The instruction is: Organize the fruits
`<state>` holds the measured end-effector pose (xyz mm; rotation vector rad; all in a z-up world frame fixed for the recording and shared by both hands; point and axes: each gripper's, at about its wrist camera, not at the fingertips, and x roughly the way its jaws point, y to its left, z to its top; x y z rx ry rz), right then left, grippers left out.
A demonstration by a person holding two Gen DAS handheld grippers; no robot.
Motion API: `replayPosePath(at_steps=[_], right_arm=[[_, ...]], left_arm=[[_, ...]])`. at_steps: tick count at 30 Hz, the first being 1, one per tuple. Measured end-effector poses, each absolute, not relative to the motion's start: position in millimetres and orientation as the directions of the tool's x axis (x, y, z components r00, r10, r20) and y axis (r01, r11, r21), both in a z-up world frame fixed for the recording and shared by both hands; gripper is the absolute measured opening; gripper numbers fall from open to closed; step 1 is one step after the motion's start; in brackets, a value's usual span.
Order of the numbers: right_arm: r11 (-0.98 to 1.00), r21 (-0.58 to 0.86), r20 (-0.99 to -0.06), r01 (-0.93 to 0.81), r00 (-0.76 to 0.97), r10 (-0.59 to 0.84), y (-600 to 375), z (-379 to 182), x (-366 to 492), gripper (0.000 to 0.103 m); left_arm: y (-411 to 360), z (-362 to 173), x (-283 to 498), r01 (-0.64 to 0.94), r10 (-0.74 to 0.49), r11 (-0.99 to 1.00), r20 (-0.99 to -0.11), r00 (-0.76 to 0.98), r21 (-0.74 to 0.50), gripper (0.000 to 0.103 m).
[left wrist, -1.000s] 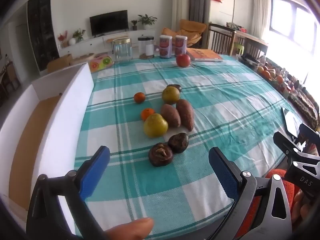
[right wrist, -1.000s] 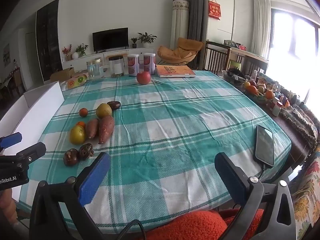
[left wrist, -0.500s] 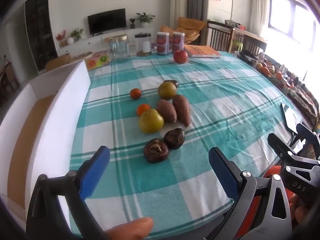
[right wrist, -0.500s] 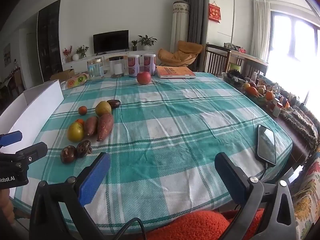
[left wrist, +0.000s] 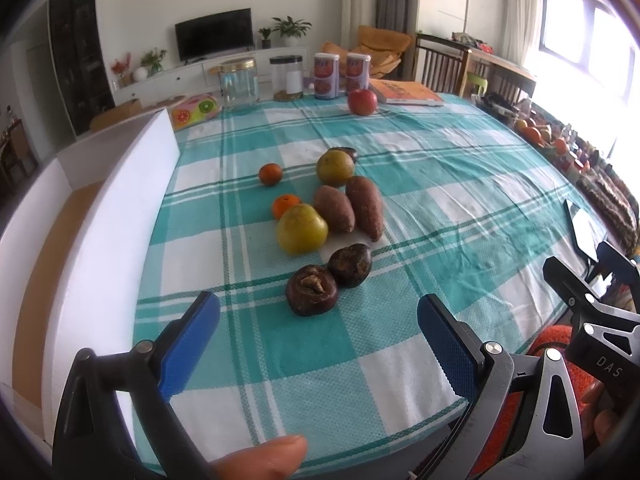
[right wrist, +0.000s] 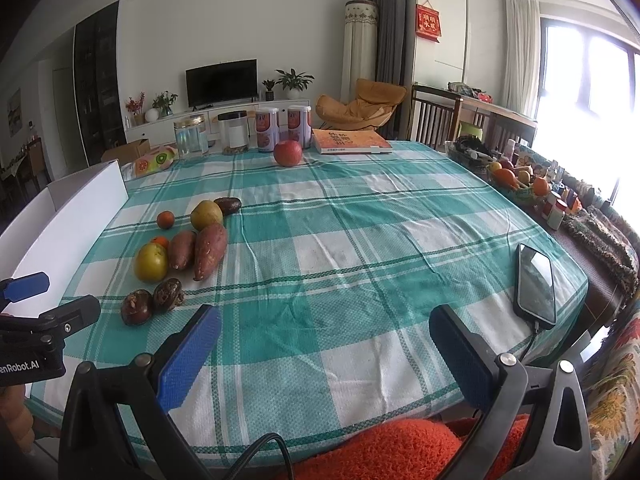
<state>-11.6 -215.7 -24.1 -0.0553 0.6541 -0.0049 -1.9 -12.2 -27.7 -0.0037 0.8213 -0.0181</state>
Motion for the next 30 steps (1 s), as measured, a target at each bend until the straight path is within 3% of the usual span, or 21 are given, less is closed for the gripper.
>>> replayPosePath(at_steps=[30], right_arm=[[0.999,-0.042,-0.611,-0.014,0.792,-0.015,-217.1,-26.7,-11.4,0.103]], left_arm=[[-15.8,-33.7,-1.9,0.017,-0.017,1.000,-0.740,0.673,-0.008,0.100]])
